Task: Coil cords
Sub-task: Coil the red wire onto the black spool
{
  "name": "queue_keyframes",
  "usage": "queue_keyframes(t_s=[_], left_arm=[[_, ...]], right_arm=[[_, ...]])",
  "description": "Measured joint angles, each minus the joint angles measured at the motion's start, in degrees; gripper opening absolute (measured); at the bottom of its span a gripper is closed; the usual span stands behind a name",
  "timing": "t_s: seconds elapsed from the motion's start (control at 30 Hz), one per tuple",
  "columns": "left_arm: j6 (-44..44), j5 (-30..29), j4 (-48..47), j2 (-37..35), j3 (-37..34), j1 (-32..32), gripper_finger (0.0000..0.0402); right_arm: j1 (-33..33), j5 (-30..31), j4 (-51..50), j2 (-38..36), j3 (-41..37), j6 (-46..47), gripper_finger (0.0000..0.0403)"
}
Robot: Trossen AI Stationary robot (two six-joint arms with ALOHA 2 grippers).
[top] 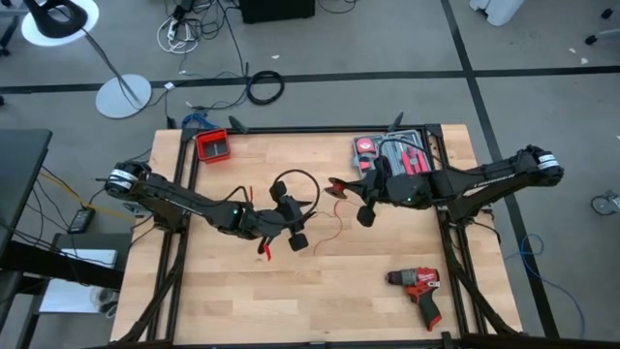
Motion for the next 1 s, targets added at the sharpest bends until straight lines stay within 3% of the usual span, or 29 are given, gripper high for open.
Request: queue_keyframes(t_s=[0.17,0.33,0.73,1.0], left_arm=[[1.64,6.54,3.46,-0.63,0.74,0.00,0.0133],[1.88,13.35,3.14,-0.58,3.40,-0.04,0.0133],[0.40,13.76,-1.78,-0.45,4.50,0.50,0.0133],[0.56,13.69,-2.51,-0.43,4.50,0.82,0.0133]], right_arm=[[-0.81,-5.79,-3.46,-1.75,-0.02,-0.92,0.0000],[-1.40,-6.91,-3.24,-1.01,-0.03,-1.41,0.0000],[-0.98,-9.91,2.91,0.35,-0.09,-4.91,0.0000],[-0.92,-15.58,3.42,0.35,-0.09,-5.32,0.0000]])
